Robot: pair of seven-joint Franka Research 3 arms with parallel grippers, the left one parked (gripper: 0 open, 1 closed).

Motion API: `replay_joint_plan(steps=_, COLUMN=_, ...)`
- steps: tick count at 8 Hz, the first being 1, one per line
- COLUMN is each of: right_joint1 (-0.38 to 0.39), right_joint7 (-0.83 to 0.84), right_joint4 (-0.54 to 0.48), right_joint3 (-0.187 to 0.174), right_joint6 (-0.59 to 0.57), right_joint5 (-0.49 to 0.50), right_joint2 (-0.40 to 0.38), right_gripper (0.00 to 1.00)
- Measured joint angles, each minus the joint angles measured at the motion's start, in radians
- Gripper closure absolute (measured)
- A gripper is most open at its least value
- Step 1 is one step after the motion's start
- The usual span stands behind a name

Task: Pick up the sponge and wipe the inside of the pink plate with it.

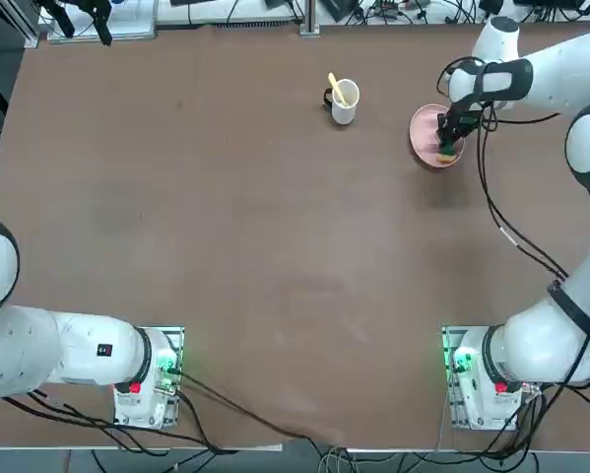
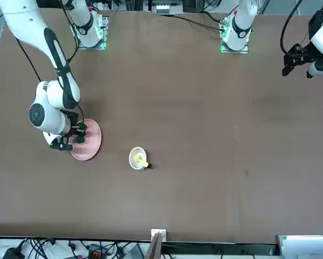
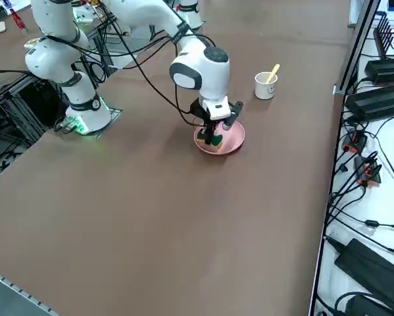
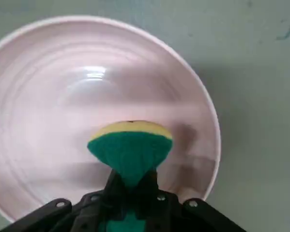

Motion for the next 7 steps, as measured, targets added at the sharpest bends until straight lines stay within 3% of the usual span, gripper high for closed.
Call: replay_joint_plan(steps=7, right_joint1=-0.016, right_joint7=-0.004, right_joint4=0.026, right_joint3=-0.026, right_joint6=0.041, right_joint5=-0.001, right_joint2=0.018, right_gripper=0.91)
